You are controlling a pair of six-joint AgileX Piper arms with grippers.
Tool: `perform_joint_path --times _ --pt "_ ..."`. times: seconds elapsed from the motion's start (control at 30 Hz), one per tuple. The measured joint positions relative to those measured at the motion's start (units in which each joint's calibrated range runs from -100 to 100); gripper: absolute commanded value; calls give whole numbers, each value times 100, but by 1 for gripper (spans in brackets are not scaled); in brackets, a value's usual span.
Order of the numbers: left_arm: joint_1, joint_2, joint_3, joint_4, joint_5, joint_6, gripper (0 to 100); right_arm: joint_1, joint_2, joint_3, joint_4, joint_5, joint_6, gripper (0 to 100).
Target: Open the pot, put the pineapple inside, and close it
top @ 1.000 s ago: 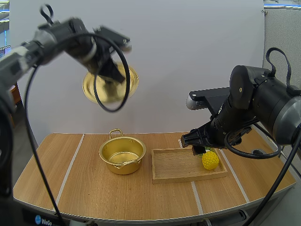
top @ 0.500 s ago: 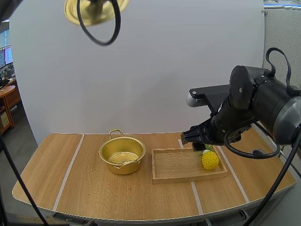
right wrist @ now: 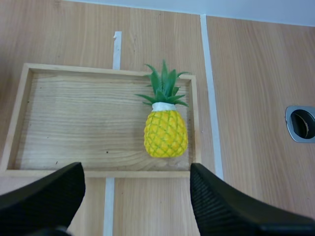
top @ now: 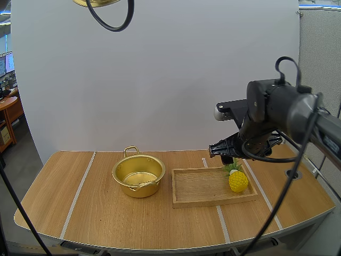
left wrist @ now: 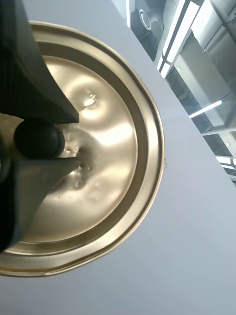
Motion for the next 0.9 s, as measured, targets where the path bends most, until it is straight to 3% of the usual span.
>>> perform_joint_path --times 0.2,0.37,0.5,0.63,0.9 --pt "0 0 -13 55 -386 0 0 -342 787 0 -10 -783 -42 100" --pt "0 0 -13 55 -386 0 0 -677 1409 0 84 -1353 -518 100" --pt "0 0 -13 55 -386 0 0 -903 1794 0 583 -1601 -1166 100" --pt "0 0 -13 55 -386 -4 0 -996 2051 0 958 -1709 -1685 100" --pt "0 0 -13 55 -386 -32 0 -999 2139 0 1111 -1839 -2044 100"
